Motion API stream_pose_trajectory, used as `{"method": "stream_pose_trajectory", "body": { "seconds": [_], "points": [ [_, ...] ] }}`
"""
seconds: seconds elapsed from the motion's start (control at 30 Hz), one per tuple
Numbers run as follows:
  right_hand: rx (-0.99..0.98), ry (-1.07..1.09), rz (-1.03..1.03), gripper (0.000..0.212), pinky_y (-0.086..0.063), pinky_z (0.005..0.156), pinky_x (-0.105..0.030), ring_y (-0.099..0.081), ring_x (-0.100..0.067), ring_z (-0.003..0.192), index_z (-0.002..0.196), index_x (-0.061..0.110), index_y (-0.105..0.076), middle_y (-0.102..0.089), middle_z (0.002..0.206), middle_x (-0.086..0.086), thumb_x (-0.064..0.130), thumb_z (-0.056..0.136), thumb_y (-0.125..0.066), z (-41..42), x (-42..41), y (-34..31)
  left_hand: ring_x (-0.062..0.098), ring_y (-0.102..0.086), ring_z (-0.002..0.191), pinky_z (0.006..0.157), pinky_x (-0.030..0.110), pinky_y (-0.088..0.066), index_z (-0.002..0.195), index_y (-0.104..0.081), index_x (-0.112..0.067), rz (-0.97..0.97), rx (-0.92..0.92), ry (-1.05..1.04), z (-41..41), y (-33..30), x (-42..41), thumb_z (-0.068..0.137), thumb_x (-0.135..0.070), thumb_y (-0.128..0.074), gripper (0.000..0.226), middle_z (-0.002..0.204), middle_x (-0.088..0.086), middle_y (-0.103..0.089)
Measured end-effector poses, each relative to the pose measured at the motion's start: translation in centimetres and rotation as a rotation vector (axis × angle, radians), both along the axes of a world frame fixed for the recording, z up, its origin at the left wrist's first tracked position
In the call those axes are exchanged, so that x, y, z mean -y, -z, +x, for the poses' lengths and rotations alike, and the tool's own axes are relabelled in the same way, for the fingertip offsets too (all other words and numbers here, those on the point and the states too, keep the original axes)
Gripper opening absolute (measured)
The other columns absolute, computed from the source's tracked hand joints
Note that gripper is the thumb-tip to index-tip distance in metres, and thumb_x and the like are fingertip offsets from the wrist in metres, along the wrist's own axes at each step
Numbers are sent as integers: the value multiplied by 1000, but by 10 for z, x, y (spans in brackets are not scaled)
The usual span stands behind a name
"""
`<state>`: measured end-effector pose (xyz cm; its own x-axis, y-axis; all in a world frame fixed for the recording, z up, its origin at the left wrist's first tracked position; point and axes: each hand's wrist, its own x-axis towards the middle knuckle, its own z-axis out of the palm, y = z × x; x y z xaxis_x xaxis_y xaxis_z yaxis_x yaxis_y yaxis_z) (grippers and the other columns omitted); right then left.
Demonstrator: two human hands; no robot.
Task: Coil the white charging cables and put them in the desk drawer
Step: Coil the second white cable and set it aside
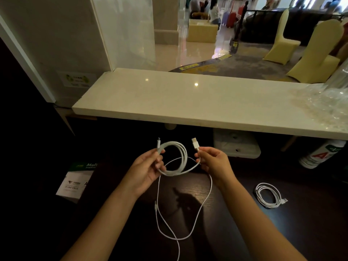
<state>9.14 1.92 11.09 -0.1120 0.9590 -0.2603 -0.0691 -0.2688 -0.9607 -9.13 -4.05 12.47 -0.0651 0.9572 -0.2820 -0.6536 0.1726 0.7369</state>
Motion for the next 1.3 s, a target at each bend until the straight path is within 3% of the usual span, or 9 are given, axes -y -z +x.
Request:
{"method": "stream_pose_trajectory", "body": {
  "seconds": [0.13,0.33,0.43,0.67,0.77,0.93,1.1,1.2,1.3],
  "points": [
    [365,-464,100,17,-40,50,-13,-49,-1,46,78,11,-71,-61,52,7,3,84,-58,-1,-6,-21,3,-43,44,51,18,-48,93,-60,-2,-20,-182,117,4,0,5,94,-4,-39,21,54,-4,-49],
    [110,-526,-115,23,-27,52,-25,-39,-11,54,80,2,-60,-47,60,-5,17,72,-45,-5,-5,-25,3,-45,43,51,18,-48,91,-62,-3,-87,-217,122,5,1,6,94,-3,-40,22,54,-3,-49],
    [188,-533,84,4,-40,58,-21,-51,-8,59,80,8,-64,-57,65,-1,9,76,-63,-9,2,-21,3,-44,42,51,18,-48,92,-62,-3,-118,-222,88,8,2,5,94,-3,-40,21,56,-1,-48],
    [485,-397,488,50,-47,63,-21,-54,-3,65,114,25,-45,-55,79,6,2,75,-65,-22,14,-14,4,-46,47,53,19,-51,114,-54,0,-133,-352,19,10,8,2,93,-6,-44,24,66,3,-47],
    [765,-321,851,32,-48,66,-30,-60,-16,79,112,19,-49,-62,88,2,14,81,-57,-26,17,-7,5,-47,47,55,21,-52,111,-57,-1,-131,-413,17,12,8,1,93,-7,-45,22,64,2,-48],
    [1039,-159,1190,21,-44,49,-27,-63,-19,62,100,16,-63,-67,71,0,27,85,-52,-24,16,3,5,-46,47,52,19,-51,99,-63,-2,-154,-429,7,12,11,4,93,-8,-46,19,62,2,-48],
    [978,-206,1248,21,-40,89,-23,-47,-23,119,99,15,-68,-60,124,-8,27,84,-58,-26,11,7,6,-49,49,51,17,-47,91,-66,-10,-73,-636,-30,16,14,6,93,-10,-47,19,61,1,-49],
    [658,-217,1064,16,-46,91,-21,-56,-17,113,102,20,-63,-61,119,-1,23,87,-58,-31,16,-7,4,-51,44,49,16,-43,89,-67,-10,-17,-796,1,19,13,4,92,-12,-49,18,59,0,-51],
    [132,12,530,16,-57,72,-28,-70,-14,82,94,33,-50,-71,95,1,17,91,-54,-34,16,-25,2,-48,41,51,19,-45,80,-61,-9,-63,-615,23,23,10,4,93,-6,-45,22,60,3,-47]
  ]
}}
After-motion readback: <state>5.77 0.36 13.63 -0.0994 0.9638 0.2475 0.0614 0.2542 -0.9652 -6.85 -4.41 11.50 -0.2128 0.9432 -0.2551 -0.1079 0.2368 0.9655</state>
